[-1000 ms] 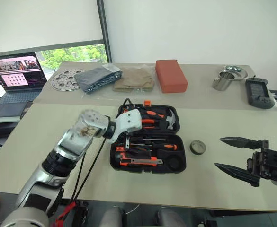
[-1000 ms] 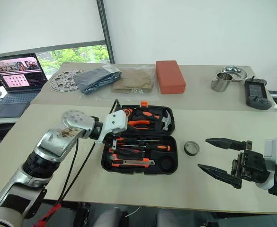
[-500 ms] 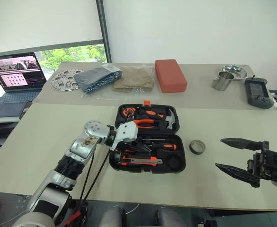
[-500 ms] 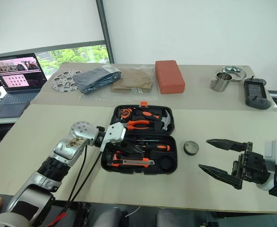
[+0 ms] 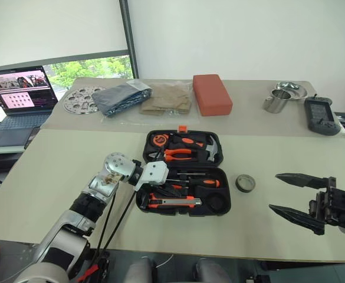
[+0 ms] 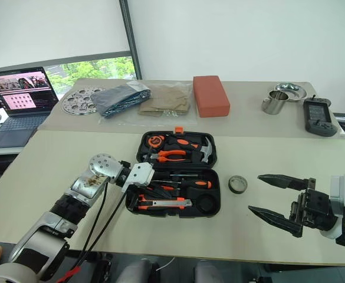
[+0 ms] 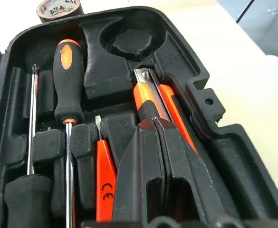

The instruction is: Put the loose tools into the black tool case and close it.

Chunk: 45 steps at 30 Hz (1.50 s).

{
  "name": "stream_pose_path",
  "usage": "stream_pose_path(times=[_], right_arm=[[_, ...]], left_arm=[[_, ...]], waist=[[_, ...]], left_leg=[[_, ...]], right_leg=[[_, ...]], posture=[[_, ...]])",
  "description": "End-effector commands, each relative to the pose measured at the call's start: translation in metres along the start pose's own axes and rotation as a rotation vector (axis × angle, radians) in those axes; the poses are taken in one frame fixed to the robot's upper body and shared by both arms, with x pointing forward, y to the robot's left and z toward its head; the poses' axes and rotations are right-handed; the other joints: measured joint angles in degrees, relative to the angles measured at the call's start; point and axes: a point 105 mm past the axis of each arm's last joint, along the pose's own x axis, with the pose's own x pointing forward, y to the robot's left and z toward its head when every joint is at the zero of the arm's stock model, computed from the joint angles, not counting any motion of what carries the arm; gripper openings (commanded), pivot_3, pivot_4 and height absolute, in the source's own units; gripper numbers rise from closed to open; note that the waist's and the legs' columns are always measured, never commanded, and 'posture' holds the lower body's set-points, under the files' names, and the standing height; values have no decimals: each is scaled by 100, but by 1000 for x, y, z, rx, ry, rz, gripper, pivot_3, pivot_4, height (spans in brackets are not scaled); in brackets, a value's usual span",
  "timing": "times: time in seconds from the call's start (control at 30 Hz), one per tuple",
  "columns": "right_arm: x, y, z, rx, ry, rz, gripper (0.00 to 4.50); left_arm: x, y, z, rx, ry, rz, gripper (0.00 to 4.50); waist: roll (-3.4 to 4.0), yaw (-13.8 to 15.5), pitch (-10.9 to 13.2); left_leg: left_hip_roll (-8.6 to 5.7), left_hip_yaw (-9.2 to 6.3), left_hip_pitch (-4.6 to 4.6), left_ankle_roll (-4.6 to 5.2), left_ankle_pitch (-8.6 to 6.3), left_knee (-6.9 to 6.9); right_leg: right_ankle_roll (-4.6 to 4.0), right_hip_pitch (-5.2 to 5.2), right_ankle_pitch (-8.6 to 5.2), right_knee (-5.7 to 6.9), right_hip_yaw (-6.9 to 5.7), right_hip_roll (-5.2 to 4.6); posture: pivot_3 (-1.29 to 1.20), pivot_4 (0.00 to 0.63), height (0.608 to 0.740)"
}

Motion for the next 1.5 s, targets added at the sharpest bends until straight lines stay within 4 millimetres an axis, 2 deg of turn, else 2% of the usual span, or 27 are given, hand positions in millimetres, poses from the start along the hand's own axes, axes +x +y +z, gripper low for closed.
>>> stream_pose_path(times=[0.03,0.13,0.33,0.7,0.8,0.97,1.07,1.13,1.2,1.37,1.43,1.5], right_arm=[[1,-1,12,-67,-8,6,4125],[1,-1,12,-67,-8,7,4125],[1,-2,12,-68,-7,9,4125],[2,0,12,-68,-10,9,4125],[2,0,12,-66,-10,10,4125],[6,-5,4,-51,31,-10,4125],[10,-8,-6,-45,100,-9,4125],[15,-15,-15,-67,167,-26,4125],[20,-20,-22,-76,221,-23,4125],[33,-37,-46,-142,410,37,4125],[37,-43,-52,-165,462,63,4125],[43,-51,-59,-202,518,75,4125]], left_arm=[[7,-3,-12,15,49,-13,70],[10,-6,-13,54,52,-31,70],[15,-20,-31,136,142,-108,70],[17,-20,-52,139,225,-91,70],[17,-14,-44,120,183,-59,70],[4,7,-10,50,14,71,70],[-15,17,17,-11,-108,149,801],[-30,21,35,-53,-178,185,1541],[-43,23,50,-91,-229,208,2284],[-73,10,75,-138,-246,192,4011],[-80,4,79,-157,-225,185,4404],[-84,-2,79,-162,-178,176,4404]], waist=[[2,5,-1],[4,25,-3],[7,52,-7],[7,69,-22],[7,63,-22],[7,40,-21],[8,3,-21],[6,-6,-19],[8,-50,-18],[12,-100,-7],[13,-92,3],[17,-81,6]], left_leg=[[0,0,-1,0,0,1],[0,0,2,0,0,7],[0,-2,2,0,0,12],[6,0,22,2,2,18],[9,0,52,4,3,18],[18,0,58,4,3,18],[18,0,44,5,6,21],[19,-5,-3,6,15,23],[21,-8,-20,6,15,22],[18,-17,-22,7,15,6],[18,-17,-15,5,16,2],[19,-16,-11,4,17,3]], right_leg=[[0,3,0,0,1,0],[0,5,0,4,1,-1],[0,12,0,5,2,-1],[7,32,-3,15,5,0],[29,64,-16,14,6,0],[38,74,-22,13,5,0],[37,22,-21,18,7,1],[0,-16,3,23,2,6],[-2,-28,3,21,6,18],[-7,-36,-1,17,14,35],[-7,-36,-1,18,16,36],[-7,-35,-2,18,16,36]], posture=[[0,150,740],[0,150,740],[0,150,740],[0,150,740],[0,150,740],[0,150,740],[0,150,740],[0,150,740],[0,150,740],[0,150,740],[0,150,740],[0,150,740]])
